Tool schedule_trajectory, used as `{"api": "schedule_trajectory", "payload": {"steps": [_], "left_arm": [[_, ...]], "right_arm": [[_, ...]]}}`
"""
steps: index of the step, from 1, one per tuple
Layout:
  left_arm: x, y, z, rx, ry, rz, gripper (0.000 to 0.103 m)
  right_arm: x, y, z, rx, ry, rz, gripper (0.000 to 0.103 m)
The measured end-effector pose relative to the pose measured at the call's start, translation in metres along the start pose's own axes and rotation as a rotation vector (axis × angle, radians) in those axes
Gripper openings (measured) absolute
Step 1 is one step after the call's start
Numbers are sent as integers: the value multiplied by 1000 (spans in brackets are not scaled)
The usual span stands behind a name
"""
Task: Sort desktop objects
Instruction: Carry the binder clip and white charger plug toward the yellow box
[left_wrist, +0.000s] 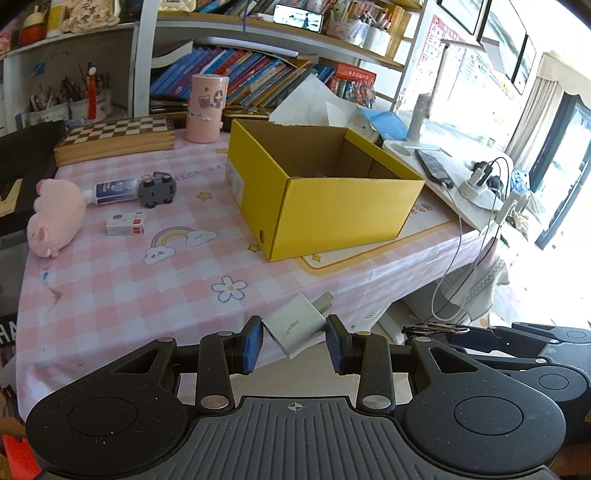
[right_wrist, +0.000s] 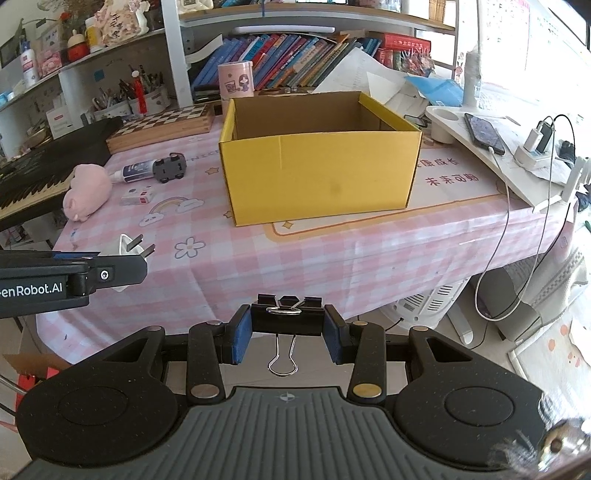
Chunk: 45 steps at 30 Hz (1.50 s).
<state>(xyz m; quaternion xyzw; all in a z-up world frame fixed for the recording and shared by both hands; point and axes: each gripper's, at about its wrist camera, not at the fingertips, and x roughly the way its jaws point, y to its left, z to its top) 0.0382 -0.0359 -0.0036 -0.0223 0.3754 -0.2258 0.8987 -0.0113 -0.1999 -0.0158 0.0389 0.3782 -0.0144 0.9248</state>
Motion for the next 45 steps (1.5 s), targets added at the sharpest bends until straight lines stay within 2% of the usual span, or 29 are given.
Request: {"api": "schedule_trajectory", "payload": {"steps": [15, 23, 35, 45], "left_arm": [[24, -21, 19, 66, 0, -12, 35], [32, -33, 39, 115, -64, -14, 35], [57, -55, 82, 173, -160, -14, 35], [84, -64, 110, 165, -186, 53, 35]], "right_arm": [[19, -25, 16, 43, 11, -3, 38], [35, -35, 35, 28, 0, 8, 38], [53, -63, 82, 9, -103, 5, 38], [66, -94, 132, -15, -214, 40, 38]]}}
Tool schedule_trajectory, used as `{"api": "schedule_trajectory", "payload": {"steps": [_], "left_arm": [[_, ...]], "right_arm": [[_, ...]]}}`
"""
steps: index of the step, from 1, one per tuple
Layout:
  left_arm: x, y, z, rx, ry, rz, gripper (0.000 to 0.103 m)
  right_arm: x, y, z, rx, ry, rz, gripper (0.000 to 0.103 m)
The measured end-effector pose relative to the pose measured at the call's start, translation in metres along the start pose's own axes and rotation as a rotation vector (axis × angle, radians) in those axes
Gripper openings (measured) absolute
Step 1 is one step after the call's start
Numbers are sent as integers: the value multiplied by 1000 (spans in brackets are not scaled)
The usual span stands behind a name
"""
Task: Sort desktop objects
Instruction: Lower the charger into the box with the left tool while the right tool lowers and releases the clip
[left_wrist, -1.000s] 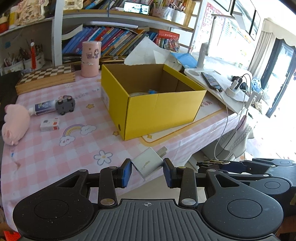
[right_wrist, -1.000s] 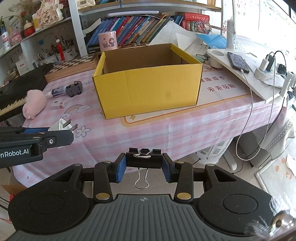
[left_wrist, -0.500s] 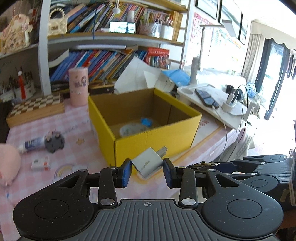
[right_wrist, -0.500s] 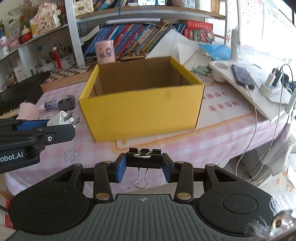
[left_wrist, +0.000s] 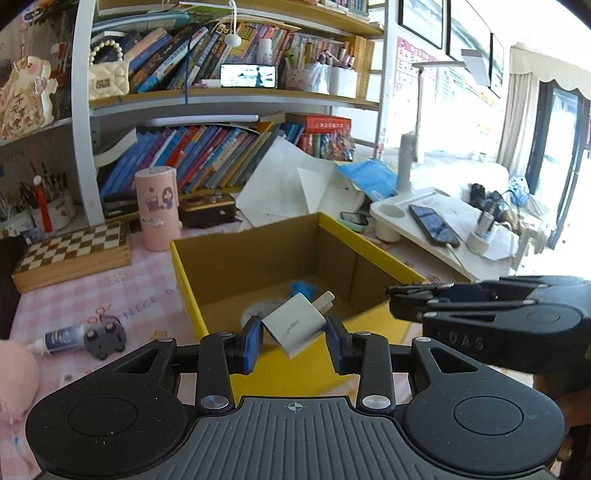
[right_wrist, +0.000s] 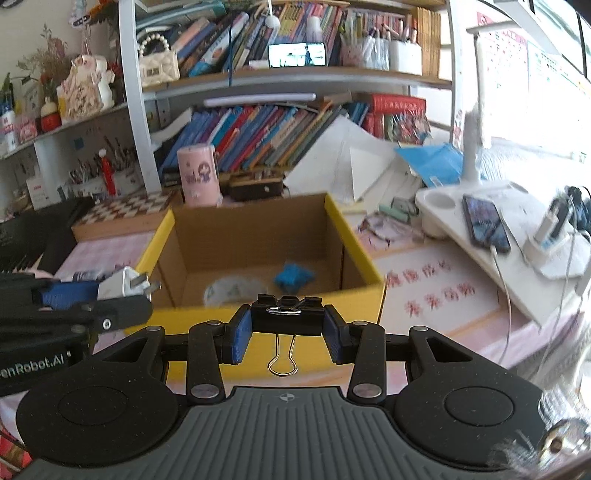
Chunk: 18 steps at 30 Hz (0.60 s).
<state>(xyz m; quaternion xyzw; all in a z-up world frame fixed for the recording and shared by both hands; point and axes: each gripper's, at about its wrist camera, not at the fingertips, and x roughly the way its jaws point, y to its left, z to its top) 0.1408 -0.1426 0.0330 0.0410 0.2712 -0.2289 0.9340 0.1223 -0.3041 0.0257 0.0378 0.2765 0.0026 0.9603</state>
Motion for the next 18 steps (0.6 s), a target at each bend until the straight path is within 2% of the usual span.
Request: {"api": "schedule_trajectory", "payload": {"steps": [9, 18], "left_arm": [[44, 0, 25, 7, 10, 69, 35], [96, 4, 32, -2, 116, 131, 35]], "right_arm": [[43, -22, 40, -85, -16, 59, 38], [100, -29, 67, -201, 56, 125, 38]]}}
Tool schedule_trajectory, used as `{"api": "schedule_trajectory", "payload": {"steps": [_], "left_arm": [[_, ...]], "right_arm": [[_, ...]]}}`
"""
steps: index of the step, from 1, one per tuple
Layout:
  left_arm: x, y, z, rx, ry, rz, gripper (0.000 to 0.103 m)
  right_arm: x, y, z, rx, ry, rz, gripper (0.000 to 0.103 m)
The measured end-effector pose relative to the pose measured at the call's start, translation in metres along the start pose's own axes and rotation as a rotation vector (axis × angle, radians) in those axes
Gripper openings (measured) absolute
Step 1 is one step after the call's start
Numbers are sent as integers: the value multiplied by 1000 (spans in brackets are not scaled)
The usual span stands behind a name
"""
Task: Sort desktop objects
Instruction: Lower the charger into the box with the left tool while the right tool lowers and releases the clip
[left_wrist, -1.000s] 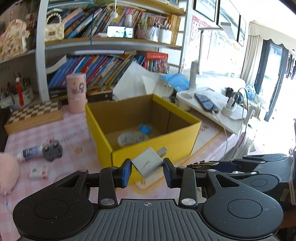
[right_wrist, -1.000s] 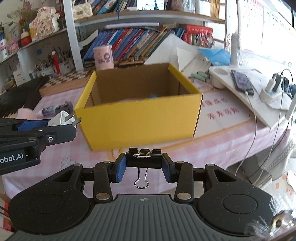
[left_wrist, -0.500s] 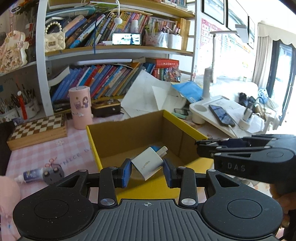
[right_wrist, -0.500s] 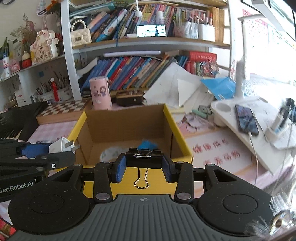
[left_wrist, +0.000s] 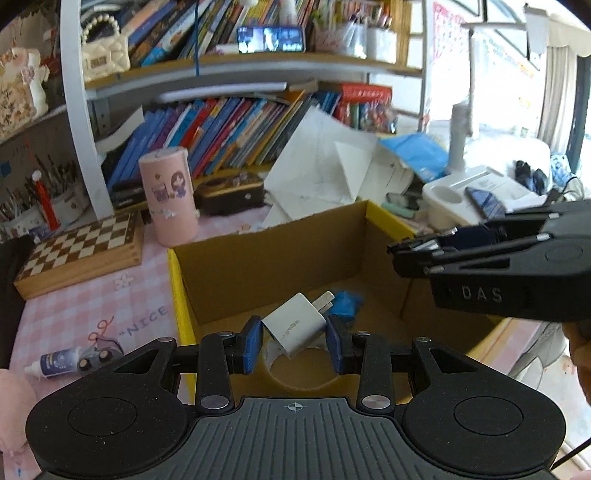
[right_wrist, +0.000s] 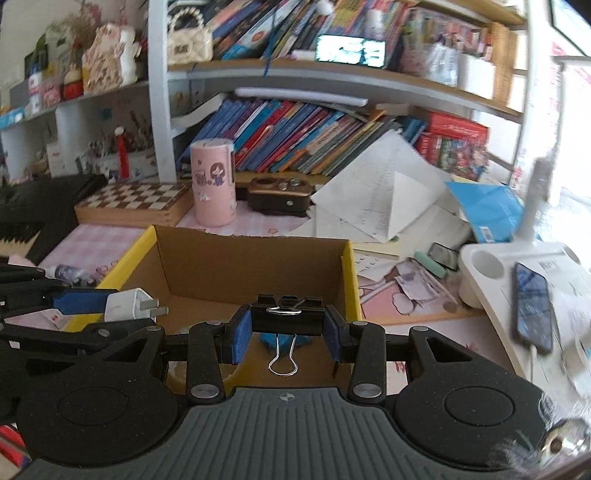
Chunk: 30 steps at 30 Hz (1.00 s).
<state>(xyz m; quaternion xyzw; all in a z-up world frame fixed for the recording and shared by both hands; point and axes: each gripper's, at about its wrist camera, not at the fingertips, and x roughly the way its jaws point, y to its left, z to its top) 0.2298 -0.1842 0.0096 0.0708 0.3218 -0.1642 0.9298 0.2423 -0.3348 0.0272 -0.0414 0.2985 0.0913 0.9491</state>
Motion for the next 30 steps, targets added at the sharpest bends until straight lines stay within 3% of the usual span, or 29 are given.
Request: {"api": "schedule_trajectory", "payload": {"steps": [9, 20, 30], "left_arm": [[45, -5, -1, -4, 156, 9, 35], [71, -9, -5, -4, 281, -15, 35], [71, -8, -8, -9, 290, -14, 37]], "right_arm": [[59, -3, 23, -126, 141, 84, 38], [109, 18, 14, -326, 339, 154, 38], [114, 20, 8, -333, 377, 167, 37]]}}
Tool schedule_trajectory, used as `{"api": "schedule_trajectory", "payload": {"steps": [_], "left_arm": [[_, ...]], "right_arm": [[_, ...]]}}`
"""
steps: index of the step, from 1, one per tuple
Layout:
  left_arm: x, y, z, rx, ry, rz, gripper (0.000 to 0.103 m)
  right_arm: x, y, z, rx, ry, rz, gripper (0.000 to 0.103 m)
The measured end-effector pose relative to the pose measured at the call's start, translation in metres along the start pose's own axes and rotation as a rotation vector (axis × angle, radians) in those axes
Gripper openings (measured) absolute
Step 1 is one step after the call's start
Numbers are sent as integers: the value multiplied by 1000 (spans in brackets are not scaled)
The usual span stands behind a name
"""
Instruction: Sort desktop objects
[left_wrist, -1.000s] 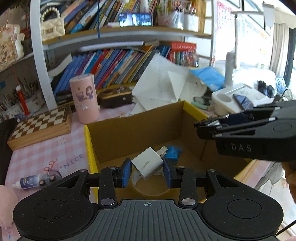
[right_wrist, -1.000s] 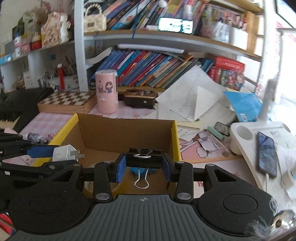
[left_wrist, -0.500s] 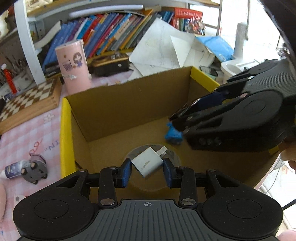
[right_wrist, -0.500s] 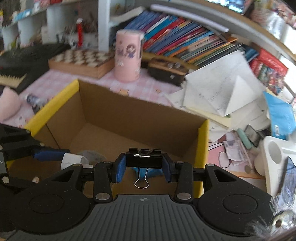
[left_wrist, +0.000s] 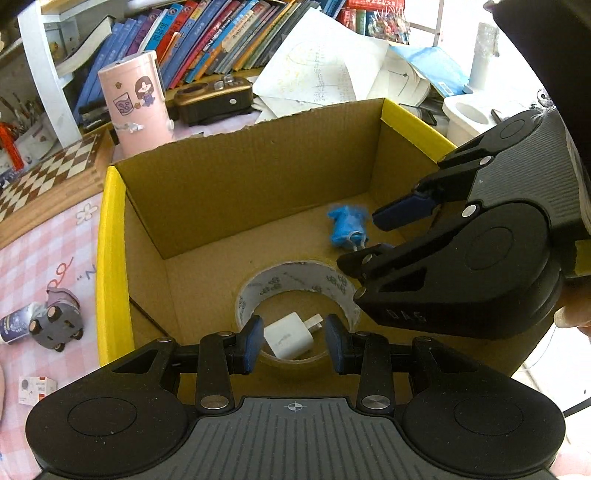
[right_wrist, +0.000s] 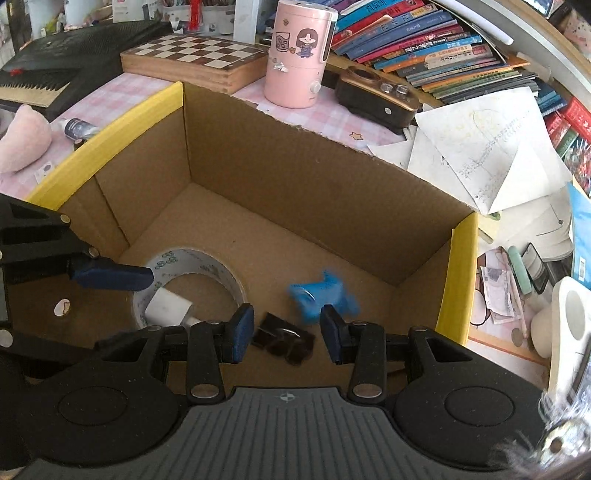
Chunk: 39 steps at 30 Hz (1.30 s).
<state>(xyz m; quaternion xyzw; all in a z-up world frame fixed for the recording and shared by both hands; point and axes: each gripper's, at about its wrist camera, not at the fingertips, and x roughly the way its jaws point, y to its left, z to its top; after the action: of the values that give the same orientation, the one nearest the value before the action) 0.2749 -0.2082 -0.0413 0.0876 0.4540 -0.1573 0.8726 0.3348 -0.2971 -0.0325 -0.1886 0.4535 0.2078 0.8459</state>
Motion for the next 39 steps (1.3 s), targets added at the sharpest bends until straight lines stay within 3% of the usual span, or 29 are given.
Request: {"api": "schedule_trajectory", "payload": {"steps": [2, 4, 8, 10, 12, 21, 26, 39], "left_arm": [[-2, 1, 0, 2, -9, 0, 39], [-7, 0, -1, 5, -27, 4, 50], [-21, -4, -1, 25, -76, 15, 59], [-29, -7, -1, 31, -103, 35, 77], [-40, -7, -2, 25, -151, 57, 84], [-87, 4, -14, -57, -289, 114, 86], [-105, 11, -28, -87, -339, 146, 89], [-127, 24, -70, -122, -359, 149, 89]], "right_arm": [[-1, 0, 0, 4, -6, -3, 38], [-4, -1, 0, 16, -23, -1, 42], [-17, -3, -2, 59, -79, 3, 47], [-27, -2, -3, 84, -117, -6, 52], [-41, -3, -5, 124, -171, -22, 56], [-99, -3, -28, 277, -395, -127, 66], [-123, 6, -48, 323, -481, -188, 67], [-141, 50, -94, 420, -508, -258, 67]]}}
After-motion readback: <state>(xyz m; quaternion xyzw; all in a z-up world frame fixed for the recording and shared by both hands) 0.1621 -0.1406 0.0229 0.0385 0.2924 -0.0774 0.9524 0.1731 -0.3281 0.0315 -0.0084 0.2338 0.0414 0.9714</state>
